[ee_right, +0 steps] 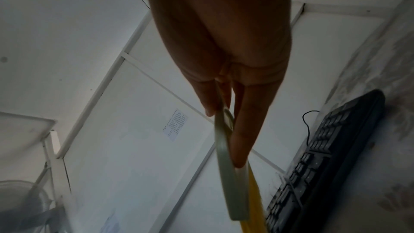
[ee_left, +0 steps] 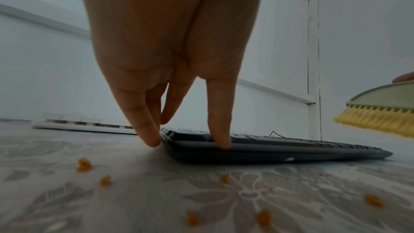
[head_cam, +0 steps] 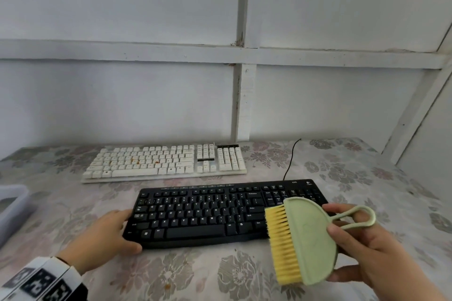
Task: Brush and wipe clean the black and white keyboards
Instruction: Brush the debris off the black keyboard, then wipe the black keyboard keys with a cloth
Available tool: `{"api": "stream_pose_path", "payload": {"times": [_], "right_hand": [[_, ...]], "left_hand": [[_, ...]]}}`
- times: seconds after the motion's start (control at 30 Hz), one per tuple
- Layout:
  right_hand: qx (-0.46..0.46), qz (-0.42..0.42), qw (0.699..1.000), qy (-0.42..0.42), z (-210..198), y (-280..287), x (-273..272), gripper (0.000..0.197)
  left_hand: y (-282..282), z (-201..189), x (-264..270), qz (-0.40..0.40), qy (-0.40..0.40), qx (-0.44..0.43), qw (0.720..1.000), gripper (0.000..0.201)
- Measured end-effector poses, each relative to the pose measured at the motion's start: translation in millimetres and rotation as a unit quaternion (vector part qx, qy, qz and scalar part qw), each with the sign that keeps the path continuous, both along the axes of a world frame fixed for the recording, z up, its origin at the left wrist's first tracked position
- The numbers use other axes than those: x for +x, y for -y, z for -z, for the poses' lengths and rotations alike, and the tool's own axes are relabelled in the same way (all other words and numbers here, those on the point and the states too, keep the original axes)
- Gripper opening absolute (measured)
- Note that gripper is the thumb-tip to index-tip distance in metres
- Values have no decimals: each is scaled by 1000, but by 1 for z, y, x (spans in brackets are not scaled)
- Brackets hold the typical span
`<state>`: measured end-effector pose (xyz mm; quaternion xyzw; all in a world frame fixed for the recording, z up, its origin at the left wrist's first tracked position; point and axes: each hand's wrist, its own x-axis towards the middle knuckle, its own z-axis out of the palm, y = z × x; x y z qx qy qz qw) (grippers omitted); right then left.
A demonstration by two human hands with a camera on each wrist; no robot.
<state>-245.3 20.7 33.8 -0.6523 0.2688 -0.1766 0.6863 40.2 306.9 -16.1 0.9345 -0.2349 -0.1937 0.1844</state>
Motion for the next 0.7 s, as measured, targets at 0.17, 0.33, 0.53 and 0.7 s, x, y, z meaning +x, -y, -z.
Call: {"api": "stream_pose_path", "payload": {"times": [0.17,0.33,0.53,0.7], "right_hand": [[9,-22,999,28,-5,-5,4,71],[-16,-65,995,71,-19,-14,18,82],[-106,-124,982,96,-40,-63,61,26],[-233,-157,955,90,-48,-122,125,27]], "left_hand": [[-8,-1,-2,-21,14,-77,997,44],[-26,-12,0,-34,45,-153,987,18],[-67,-27,14,-37,73,-196,977,18],[-123,-38,38,-49,138,-217,965,17]]}}
